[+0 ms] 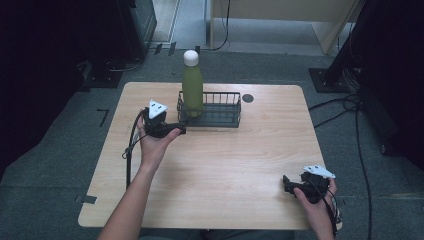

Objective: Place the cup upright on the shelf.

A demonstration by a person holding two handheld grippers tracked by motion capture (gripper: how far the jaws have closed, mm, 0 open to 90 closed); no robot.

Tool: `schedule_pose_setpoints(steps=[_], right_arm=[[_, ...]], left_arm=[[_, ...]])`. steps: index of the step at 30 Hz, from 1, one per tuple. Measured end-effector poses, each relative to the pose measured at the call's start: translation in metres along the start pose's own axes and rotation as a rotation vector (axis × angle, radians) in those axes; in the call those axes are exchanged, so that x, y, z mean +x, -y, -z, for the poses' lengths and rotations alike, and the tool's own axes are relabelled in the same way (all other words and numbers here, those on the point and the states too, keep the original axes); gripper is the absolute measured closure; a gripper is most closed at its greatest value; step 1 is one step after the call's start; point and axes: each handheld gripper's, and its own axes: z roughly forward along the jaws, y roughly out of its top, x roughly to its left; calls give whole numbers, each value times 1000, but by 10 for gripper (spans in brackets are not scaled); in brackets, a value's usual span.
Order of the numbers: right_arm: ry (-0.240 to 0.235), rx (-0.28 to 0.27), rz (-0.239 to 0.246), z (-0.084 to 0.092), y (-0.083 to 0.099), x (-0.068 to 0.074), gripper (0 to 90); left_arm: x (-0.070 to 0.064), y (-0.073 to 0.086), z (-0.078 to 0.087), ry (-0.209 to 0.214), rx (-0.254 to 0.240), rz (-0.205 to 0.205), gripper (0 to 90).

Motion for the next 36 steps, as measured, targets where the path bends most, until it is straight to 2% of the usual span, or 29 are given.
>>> schedule_pose_setpoints(steps=[8,18,33,36], right_arm=[[0,1,1,0,0,0,0],[0,1,1,0,0,0,0],[0,1,3,0,0,0,0],[0,1,3,0,0,0,0]], left_arm=[[13,21,17,-35,11,24,0],[28,54,32,-71,54,42,0],[53,109,66,-126,139,94,0],[59,116,72,-141,159,102,0]])
